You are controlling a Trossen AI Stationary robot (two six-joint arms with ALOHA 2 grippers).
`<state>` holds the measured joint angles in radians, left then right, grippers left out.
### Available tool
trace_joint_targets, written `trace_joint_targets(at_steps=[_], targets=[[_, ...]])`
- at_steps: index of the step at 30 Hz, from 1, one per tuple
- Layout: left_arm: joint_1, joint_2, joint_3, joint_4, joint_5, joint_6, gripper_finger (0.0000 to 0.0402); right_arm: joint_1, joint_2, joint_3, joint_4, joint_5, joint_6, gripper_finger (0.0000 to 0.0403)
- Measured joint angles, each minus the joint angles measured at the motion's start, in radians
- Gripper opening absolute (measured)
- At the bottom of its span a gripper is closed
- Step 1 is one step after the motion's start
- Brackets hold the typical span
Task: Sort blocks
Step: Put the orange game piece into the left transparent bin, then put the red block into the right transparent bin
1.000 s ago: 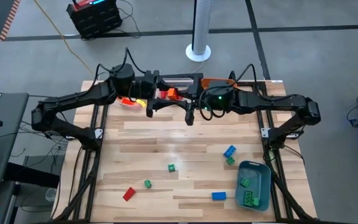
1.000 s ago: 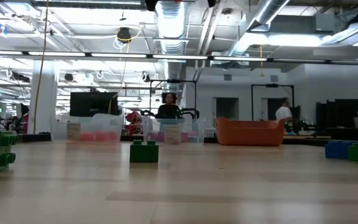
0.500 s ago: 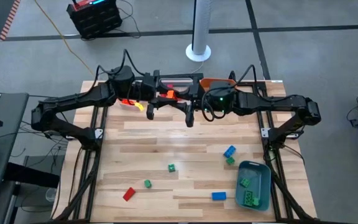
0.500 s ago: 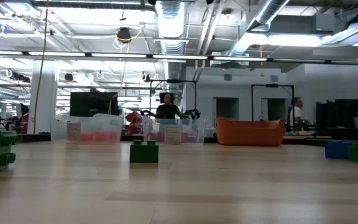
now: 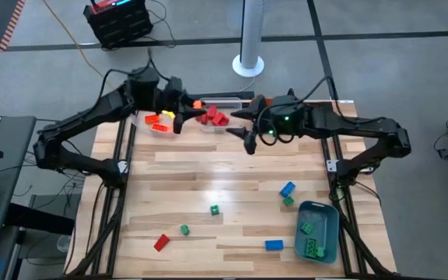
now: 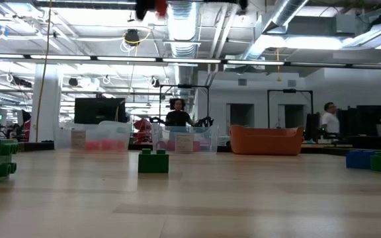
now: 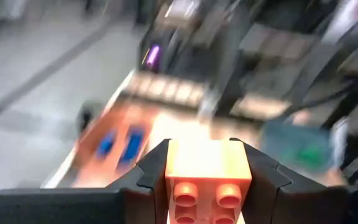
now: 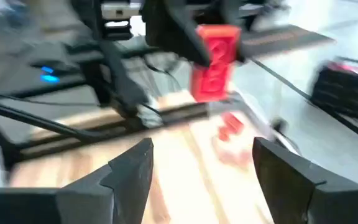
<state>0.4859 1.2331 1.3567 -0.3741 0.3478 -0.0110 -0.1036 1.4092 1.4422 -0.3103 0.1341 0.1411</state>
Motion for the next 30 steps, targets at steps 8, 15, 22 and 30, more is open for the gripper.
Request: trace_joint_targets(at_steps=[8, 15, 22, 30], targets=[[0.209, 0.055, -0.057, -0.433, -0.328, 0.153, 0.0148, -0.028, -0.035, 0.000, -0.230, 0.091, 0.106, 0.0276], [0.387, 0.105, -0.349, -0.238, -0.379, 0.094, 0.0139, 0.024, 0.016, 0.000, -0.211, 0.090, 0.135, 0.0276], [0.468, 0.130, -0.477, -0.146, -0.424, 0.028, 0.0161, 0.075, 0.019, 0.000, -0.208, 0.095, 0.150, 0.0276], [0.478, 0.126, -0.461, -0.188, -0.421, 0.065, 0.0212, 0.076, 0.019, 0.000, -0.273, 0.073, 0.154, 0.0276]])
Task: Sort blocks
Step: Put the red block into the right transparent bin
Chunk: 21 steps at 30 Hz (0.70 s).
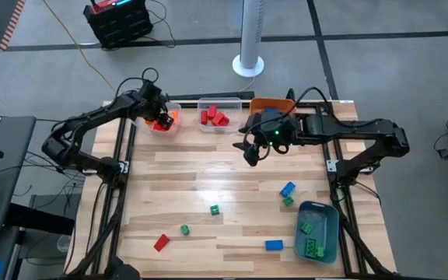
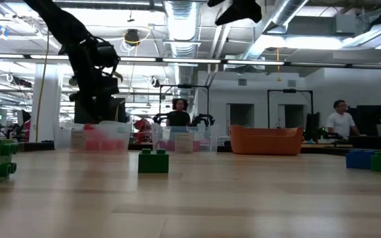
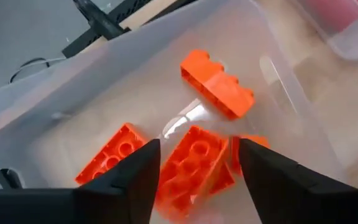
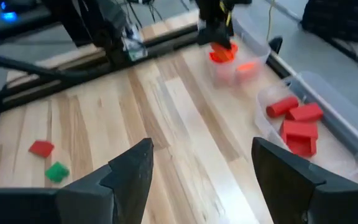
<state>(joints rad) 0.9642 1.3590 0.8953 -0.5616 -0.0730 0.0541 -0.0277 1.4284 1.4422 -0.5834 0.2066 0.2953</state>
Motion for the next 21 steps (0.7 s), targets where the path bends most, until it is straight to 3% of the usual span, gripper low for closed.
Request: trace_joint_targets(at_steps=[2, 6, 11, 16, 21], targets=[[-0.003, 0.000, 0.033, -0.060, 0.029, -0.001, 0.0224, 0.000, 0.000, 0.000, -0.021, -0.002, 0.001, 0.0276], [-0.056, -0.081, 0.100, -0.172, 0.184, -0.024, 0.0232, -0.004, 0.000, 0.000, -0.075, -0.004, 0.002, 0.0276], [-0.285, -0.316, 0.109, -0.313, 0.218, -0.123, 0.0233, -0.033, -0.004, -0.001, -0.198, -0.011, -0.027, 0.0276], [-0.631, -0.536, 0.075, -0.461, 0.212, -0.461, 0.0233, -0.065, -0.008, -0.001, -0.289, -0.010, -0.105, 0.0276], [-1.024, -0.616, 0.068, -0.579, 0.078, -0.938, 0.0233, -0.112, -0.008, -0.001, -0.263, -0.010, -0.207, 0.0276]])
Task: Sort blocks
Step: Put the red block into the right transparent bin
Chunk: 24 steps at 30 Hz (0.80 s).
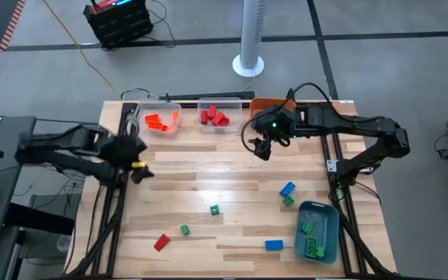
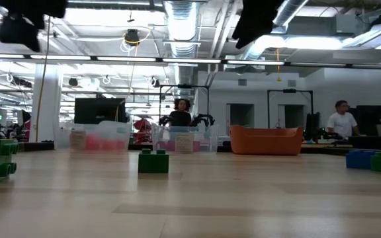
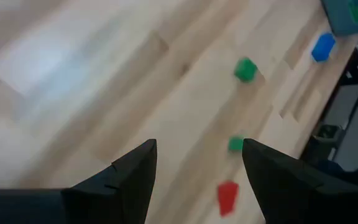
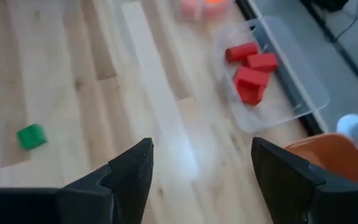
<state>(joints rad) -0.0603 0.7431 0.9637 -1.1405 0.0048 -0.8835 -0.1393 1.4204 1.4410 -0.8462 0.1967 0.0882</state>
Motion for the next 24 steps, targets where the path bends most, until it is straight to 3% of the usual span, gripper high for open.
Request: trace_joint_targets(at_steps=[4, 9, 16, 24], targets=[[-0.237, 0.042, 0.000, 0.015, -0.117, -0.201, 0.0233, -0.038, 0.000, 0.000, 0.020, 0.000, -0.053, 0.0276], [-0.404, 0.184, 0.000, 0.095, -0.121, -0.242, 0.0233, -0.065, 0.000, 0.000, 0.013, -0.010, -0.074, 0.0276], [-0.555, 0.449, 0.000, 0.270, 0.043, -0.278, 0.0233, -0.068, 0.000, 0.000, 0.013, -0.012, -0.085, 0.0276], [-0.608, 0.717, 0.018, 0.331, 0.235, -0.518, 0.0233, -0.069, 0.000, 0.000, 0.020, -0.016, -0.104, 0.0276]])
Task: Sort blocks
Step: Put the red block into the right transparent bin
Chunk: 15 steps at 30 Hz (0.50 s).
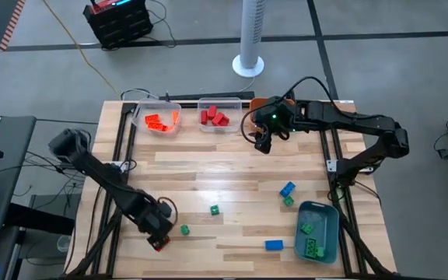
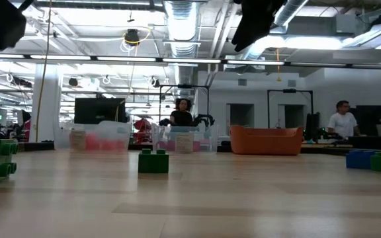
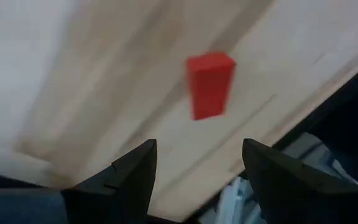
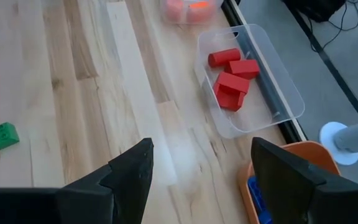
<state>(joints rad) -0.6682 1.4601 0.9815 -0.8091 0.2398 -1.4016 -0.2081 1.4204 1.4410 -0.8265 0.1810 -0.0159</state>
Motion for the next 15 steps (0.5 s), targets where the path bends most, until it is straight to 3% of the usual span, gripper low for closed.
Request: trace_joint_targets(at_steps=[7, 15], targets=[[-0.004, 0.118, 0.023, 0.199, 0.027, -0.101, 0.0234, -0.005, 0.000, 0.000, 0.008, -0.001, -0.019, 0.0276], [0.001, 0.225, 0.024, 0.169, 0.104, -0.179, 0.0234, -0.004, 0.000, 0.000, 0.038, -0.002, -0.022, 0.0276]])
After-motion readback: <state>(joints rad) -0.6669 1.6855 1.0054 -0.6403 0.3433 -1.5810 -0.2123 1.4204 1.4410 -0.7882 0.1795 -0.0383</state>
